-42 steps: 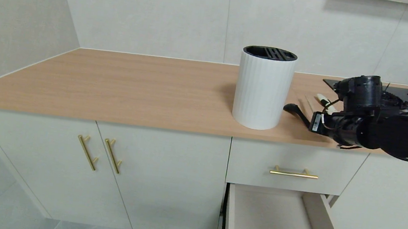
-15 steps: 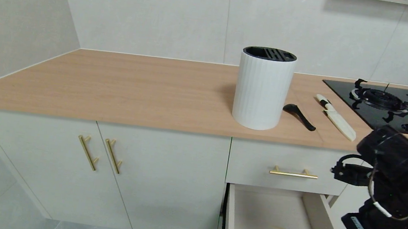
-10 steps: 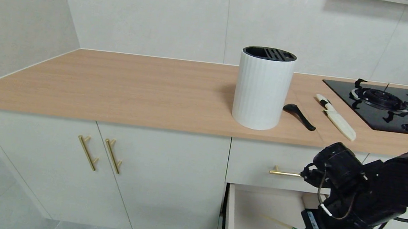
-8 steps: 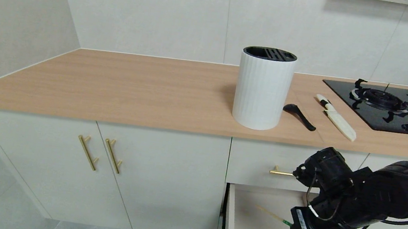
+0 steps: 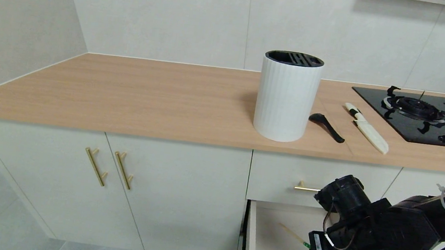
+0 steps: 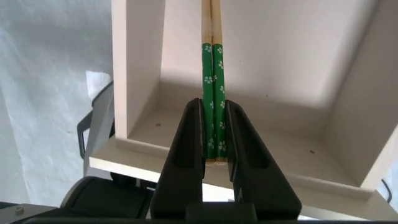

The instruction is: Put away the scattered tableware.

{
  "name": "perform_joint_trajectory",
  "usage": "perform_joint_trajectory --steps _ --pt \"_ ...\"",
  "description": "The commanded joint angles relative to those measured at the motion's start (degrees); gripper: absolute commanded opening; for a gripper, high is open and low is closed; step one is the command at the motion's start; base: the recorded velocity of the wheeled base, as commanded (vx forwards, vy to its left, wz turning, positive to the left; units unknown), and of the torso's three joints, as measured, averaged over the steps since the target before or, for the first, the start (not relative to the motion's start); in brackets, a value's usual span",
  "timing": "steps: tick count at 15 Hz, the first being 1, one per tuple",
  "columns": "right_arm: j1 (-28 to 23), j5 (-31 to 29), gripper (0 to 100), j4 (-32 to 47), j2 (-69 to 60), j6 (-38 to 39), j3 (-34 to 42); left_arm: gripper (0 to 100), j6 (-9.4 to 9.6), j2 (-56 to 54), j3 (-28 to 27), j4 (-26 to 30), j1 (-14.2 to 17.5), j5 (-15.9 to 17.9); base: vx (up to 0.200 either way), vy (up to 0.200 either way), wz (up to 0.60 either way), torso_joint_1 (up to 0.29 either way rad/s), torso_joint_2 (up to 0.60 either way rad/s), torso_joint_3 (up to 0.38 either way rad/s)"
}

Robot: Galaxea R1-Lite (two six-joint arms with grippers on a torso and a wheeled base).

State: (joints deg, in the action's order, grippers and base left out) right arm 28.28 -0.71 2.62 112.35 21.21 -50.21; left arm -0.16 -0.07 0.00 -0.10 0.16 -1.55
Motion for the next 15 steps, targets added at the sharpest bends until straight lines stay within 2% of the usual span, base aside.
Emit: perform_joint_trajectory --steps 1,6,15 --pt "0.02 0.0 0 -0.07 0.33 -0.03 0.03 100 -0.02 0.07 0.0 0.01 0.02 -0.03 0.0 0.0 0.0 -0.046 0.09 0.071" --pt "0.02 -0.08 0 -0.34 0.24 -0.03 0.03 100 -0.02 0.07 0.0 0.01 0.02 -0.03 0.0 0.0 0.0 -0.146 0.39 0.238" --pt "0.11 -1.14 0 -1.57 0.24 -0.03 0.55 100 -0.02 0.07 0.0 0.01 0.02 -0.03 0.0 0.0 0.0 -0.135 0.45 0.319"
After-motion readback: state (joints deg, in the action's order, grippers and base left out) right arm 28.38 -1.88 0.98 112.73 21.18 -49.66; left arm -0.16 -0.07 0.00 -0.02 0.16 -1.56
